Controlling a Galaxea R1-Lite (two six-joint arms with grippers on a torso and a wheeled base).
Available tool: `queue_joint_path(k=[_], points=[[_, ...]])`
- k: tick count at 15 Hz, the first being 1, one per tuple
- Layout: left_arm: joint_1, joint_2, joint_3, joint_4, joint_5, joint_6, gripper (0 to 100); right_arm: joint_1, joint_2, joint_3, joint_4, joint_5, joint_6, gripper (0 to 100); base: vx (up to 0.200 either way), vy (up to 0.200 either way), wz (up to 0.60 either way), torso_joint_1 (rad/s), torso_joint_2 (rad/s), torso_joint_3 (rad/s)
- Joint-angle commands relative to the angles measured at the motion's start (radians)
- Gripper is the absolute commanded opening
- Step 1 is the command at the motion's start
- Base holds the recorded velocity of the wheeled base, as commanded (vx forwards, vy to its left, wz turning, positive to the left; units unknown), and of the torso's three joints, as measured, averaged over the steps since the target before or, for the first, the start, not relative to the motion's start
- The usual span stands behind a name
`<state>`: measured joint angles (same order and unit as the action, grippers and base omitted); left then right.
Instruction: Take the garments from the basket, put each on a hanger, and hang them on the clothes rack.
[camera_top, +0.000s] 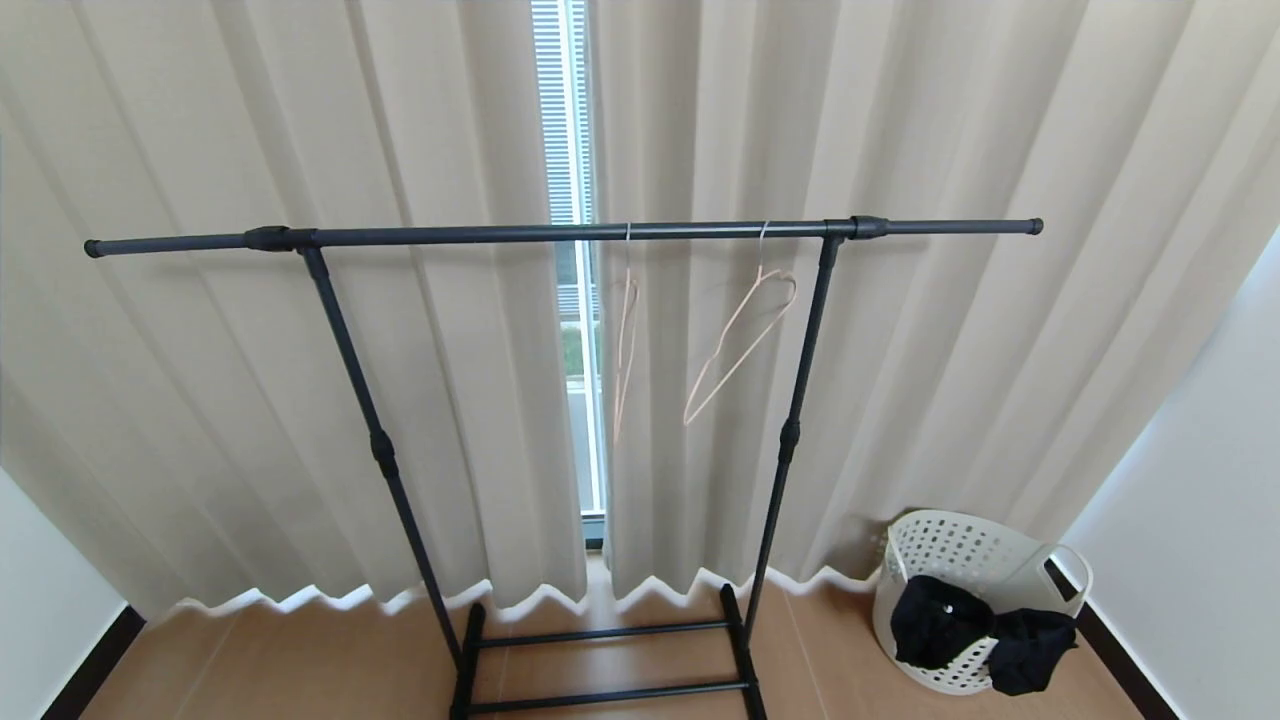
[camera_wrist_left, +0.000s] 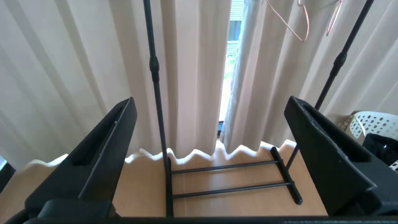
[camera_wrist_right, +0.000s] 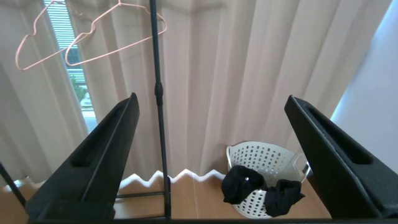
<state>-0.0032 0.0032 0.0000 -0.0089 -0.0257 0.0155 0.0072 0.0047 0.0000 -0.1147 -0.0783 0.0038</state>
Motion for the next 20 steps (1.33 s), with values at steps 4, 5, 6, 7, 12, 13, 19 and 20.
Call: queue_joint_path(k=[4, 5, 6, 7, 12, 13, 19, 20], points=[[0.0, 0.0, 0.0, 0.0, 0.0, 0.0, 100, 0.0, 0.0, 0.0, 0.0, -0.021, 0.002, 100, 0.0, 0.0, 0.0, 0.0, 0.0, 0.0], [0.0, 0.0, 0.0, 0.0, 0.0, 0.0, 100, 0.0, 0.0, 0.0, 0.0, -0.014, 0.002, 100, 0.0, 0.0, 0.0, 0.0, 0.0, 0.0], [0.0, 0.0, 0.0, 0.0, 0.0, 0.0, 100, 0.0, 0.0, 0.0, 0.0, -0.014, 0.005, 100, 0.0, 0.0, 0.0, 0.0, 0.0, 0.0], [0.0, 0.0, 0.0, 0.0, 0.0, -0.002, 100, 0.0, 0.0, 0.0, 0.0, -0.015, 0.008, 100, 0.0, 0.0, 0.0, 0.0, 0.0, 0.0], [-0.001, 0.001, 0.0, 0.0, -0.002, 0.003, 100, 0.0, 0.0, 0.0, 0.001, -0.009, 0.007, 100, 0.0, 0.0, 0.0, 0.0, 0.0, 0.0], [-0.001, 0.001, 0.0, 0.0, -0.003, 0.003, 100, 0.0, 0.0, 0.0, 0.003, -0.001, 0.007, 100, 0.0, 0.0, 0.0, 0.0, 0.0, 0.0], [0.0, 0.001, 0.0, 0.0, 0.007, -0.012, 100, 0.0, 0.0, 0.0, 0.003, 0.002, 0.019, 100, 0.0, 0.0, 0.0, 0.0, 0.0, 0.0], [0.0, 0.001, 0.0, 0.0, 0.007, -0.012, 100, 0.0, 0.0, 0.0, 0.003, 0.002, 0.019, 100, 0.0, 0.0, 0.0, 0.0, 0.0, 0.0]])
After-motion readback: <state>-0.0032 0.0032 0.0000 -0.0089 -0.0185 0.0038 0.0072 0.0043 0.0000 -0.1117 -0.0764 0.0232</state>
